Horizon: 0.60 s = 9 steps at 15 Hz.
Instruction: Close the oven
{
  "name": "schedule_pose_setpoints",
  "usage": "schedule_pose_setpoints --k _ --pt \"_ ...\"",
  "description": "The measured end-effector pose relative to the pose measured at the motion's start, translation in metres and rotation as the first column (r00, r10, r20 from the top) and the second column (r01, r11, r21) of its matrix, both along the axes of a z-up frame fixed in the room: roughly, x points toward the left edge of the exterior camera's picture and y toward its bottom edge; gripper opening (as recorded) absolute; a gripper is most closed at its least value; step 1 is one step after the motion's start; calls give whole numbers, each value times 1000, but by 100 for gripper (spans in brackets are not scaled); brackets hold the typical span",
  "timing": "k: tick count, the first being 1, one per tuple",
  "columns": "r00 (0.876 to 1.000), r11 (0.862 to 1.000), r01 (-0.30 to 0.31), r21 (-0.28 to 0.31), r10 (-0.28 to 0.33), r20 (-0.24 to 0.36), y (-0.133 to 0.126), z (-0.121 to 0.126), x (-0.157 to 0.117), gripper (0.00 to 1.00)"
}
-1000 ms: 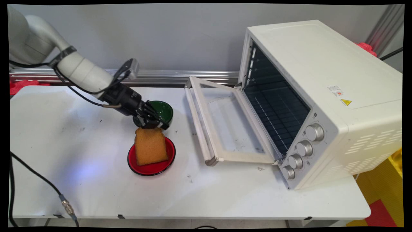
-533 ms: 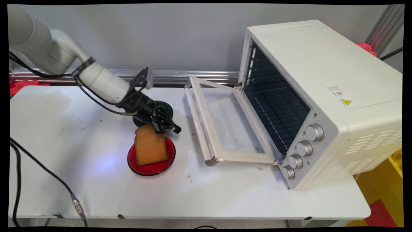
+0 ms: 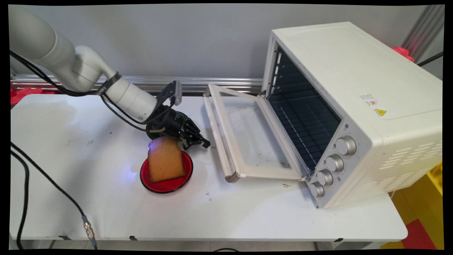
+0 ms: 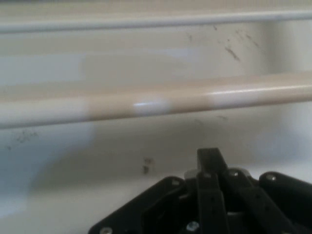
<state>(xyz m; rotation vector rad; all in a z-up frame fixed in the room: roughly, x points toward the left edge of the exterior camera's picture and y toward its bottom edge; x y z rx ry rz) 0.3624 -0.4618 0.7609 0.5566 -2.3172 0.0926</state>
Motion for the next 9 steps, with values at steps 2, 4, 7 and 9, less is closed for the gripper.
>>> schedule_pose_setpoints --k 2,4,7,9 --pt "1000 1000 1 -10 -1 -5 -3 -5 -5 0" --pt "1000 1000 2 -16 -2 -10 -4 -7 -7 0" --pt "1000 1000 3 -24 -3 -16 -6 -10 -11 0" --pt "1000 1000 3 -31 -4 -22 -8 -12 -14 0"
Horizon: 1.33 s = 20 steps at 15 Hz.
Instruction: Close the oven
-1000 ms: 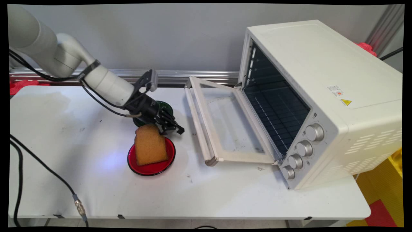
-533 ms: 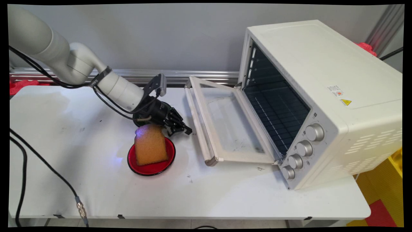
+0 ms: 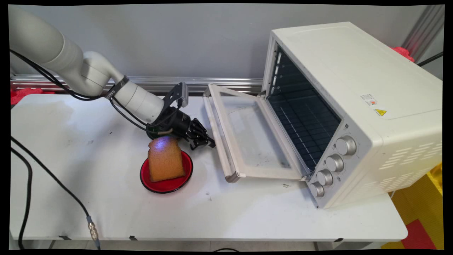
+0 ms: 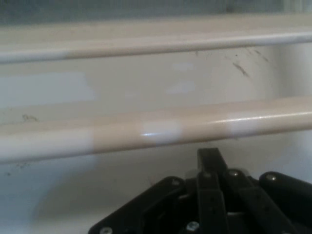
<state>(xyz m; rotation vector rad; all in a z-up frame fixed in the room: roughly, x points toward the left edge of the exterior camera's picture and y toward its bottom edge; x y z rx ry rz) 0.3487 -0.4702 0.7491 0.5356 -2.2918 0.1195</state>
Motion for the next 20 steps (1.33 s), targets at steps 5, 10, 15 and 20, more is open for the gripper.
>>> schedule_pose_setpoints --k 5,10,15,20 --pt "1000 1000 0 -10 0 -14 -3 -2 -4 0" --pt "999 999 -6 -32 4 -43 -7 1 -8 0" --pt "997 999 -11 -51 7 -76 -12 8 -8 0" --pt "993 998 -13 -67 5 -117 -17 18 -9 0"
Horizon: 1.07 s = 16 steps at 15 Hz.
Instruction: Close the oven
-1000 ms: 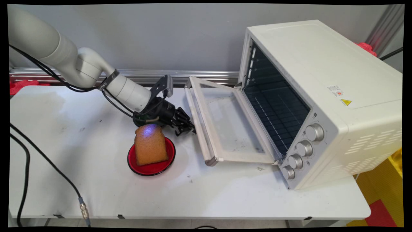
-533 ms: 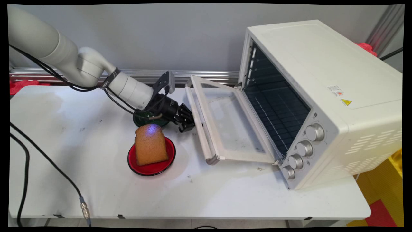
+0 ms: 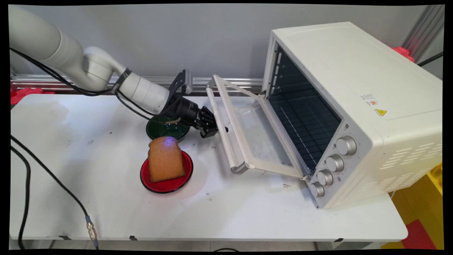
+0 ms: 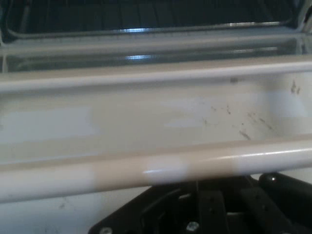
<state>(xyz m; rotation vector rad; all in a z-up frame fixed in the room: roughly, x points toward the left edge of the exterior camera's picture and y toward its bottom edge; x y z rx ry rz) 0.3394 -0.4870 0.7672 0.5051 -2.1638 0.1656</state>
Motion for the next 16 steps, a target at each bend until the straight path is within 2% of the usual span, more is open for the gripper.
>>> schedule_pose_setpoints --k 7,16 --pt "997 999 -5 -35 3 -79 -11 20 -8 0" --pt "988 998 -24 -63 14 -153 -29 33 -25 0"
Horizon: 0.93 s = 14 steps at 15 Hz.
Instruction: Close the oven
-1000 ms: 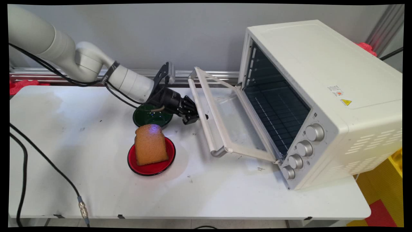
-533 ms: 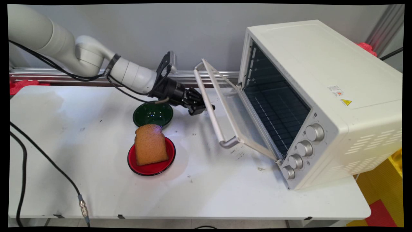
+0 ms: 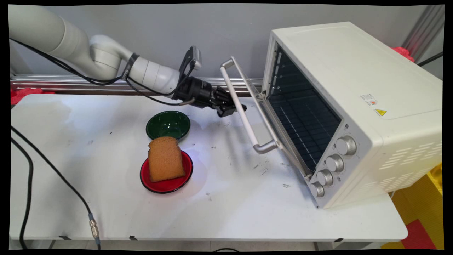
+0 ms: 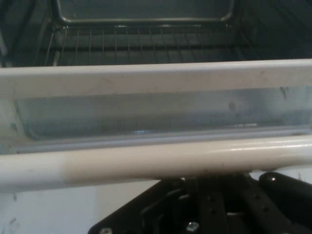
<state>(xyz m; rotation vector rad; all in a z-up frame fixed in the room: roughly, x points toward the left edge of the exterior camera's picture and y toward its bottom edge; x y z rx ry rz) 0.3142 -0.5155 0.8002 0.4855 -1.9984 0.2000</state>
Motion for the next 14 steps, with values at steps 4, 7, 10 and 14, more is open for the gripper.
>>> schedule_pose_setpoints --k 4,7,10,14 --pt "1000 1000 -4 -8 4 -30 -7 4 -8 0" --pt "999 1000 -6 -11 6 -51 -11 7 -13 0" --pt "998 1000 -7 -12 6 -68 -14 8 -17 0" --pt "996 1000 -6 -11 5 -92 -16 10 -22 0"
